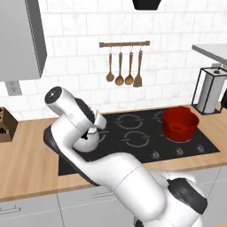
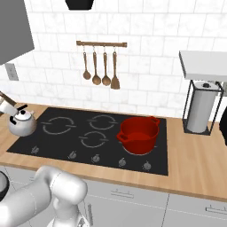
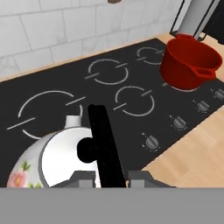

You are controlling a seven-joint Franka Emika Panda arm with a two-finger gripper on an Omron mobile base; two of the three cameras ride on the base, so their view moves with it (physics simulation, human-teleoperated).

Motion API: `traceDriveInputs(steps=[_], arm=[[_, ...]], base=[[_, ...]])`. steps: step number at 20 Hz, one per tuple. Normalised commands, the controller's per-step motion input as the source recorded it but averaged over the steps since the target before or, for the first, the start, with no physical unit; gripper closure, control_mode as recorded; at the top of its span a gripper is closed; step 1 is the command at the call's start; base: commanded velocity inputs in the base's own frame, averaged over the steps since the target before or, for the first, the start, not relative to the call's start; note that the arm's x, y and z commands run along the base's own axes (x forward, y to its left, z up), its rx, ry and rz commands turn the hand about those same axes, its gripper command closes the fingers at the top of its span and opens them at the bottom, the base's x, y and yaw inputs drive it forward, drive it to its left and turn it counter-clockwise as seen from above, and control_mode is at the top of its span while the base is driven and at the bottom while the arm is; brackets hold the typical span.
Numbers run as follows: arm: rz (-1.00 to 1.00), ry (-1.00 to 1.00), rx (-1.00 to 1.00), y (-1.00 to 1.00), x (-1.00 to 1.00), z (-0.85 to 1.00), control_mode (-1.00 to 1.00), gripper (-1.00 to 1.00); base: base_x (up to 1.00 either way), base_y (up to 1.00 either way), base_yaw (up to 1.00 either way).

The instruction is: Pick the kettle from the counter and place it on a stove burner. Then turn the burner on.

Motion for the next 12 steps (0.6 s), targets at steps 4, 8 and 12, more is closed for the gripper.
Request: traceDriveInputs(steps=[4,8,12], arm=[[-0.11,0.00,-0.06,-0.52,0.55,0.00,-1.00,1.00],[-0.04,0.00,-0.05,-0.33,0.66,0.00,-1.00,1.00],[0.00,0.00,-0.02,-0.29,0.18,0.00,-1.00,1.00]], base=[[0.00,0.00,0.00],[0.00,0.00,0.00],[0.00,0.00,0.00]])
